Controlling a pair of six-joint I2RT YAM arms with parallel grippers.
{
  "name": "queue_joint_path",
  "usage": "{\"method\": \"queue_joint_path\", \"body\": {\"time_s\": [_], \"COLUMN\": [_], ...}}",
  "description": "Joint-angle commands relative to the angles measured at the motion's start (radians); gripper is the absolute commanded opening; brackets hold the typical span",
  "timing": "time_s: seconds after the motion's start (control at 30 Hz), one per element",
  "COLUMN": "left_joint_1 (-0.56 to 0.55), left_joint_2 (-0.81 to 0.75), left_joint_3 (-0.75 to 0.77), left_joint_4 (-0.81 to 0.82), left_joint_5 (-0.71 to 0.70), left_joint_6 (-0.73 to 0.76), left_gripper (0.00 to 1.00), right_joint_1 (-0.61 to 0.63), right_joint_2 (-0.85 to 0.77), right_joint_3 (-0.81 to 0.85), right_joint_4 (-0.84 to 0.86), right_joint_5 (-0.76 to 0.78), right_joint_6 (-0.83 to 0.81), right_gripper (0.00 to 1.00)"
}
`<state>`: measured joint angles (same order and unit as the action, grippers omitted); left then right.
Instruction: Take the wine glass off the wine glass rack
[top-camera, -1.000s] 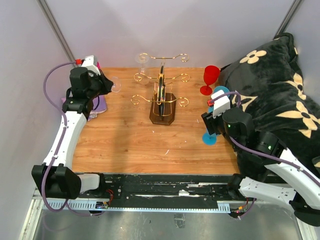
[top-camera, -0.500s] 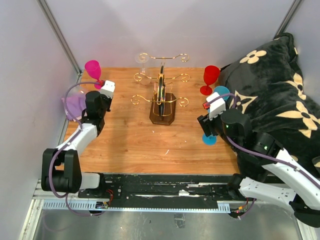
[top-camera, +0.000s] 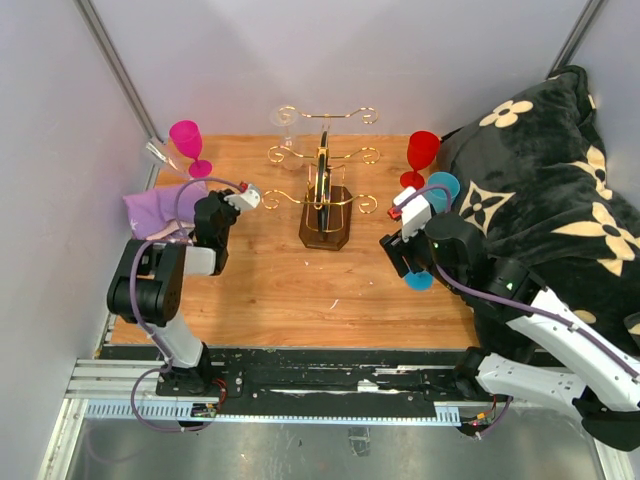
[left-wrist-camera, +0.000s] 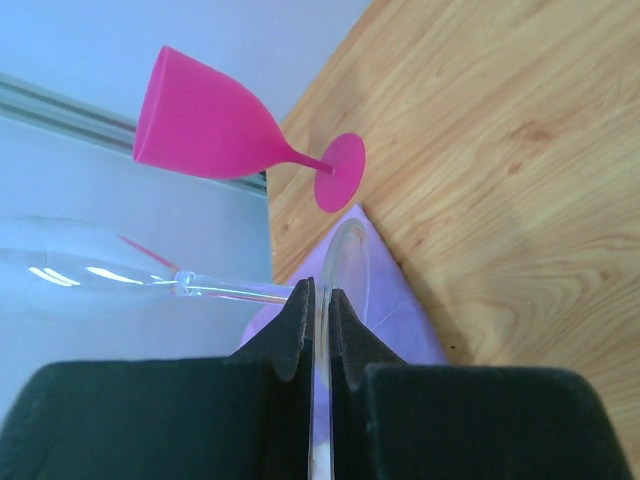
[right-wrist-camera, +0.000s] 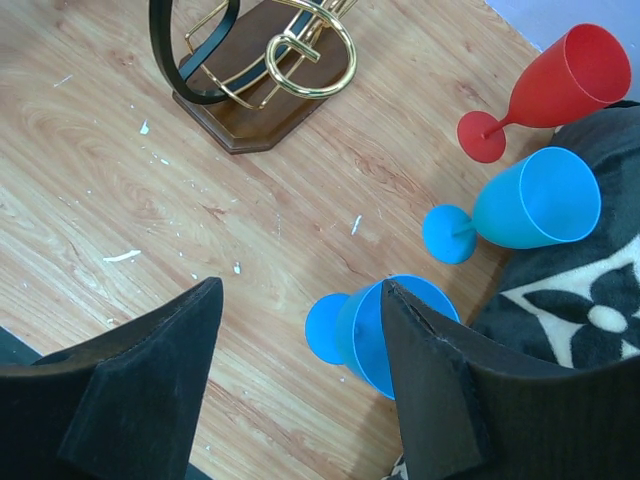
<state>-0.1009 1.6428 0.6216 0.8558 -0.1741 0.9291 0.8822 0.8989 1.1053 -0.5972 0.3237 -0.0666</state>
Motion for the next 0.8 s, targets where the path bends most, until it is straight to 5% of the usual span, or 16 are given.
{"method": "queue_joint_path", "body": {"time_s": [0.0, 0.77], "left_joint_1": [-0.039, -0.187], "left_joint_2": [0.098, 0.534], "left_joint_3": [-0.023, 0.064], "left_joint_4": [0.337, 0.718], "left_joint_5": [-0.089, -0.130], "left_joint_6": [0.228, 0.440], "left_gripper": [0.01, 0.00], "right_joint_1": [-0.022, -0.023], "right_joint_2": [-0.019, -0.035], "right_joint_3": [-0.012, -0.044], "right_joint_4": [0.031, 0.043], "right_joint_5": [-0.043, -0.029], "right_joint_6": [0.034, 0.032], "right_gripper": [0.65, 0.65]}}
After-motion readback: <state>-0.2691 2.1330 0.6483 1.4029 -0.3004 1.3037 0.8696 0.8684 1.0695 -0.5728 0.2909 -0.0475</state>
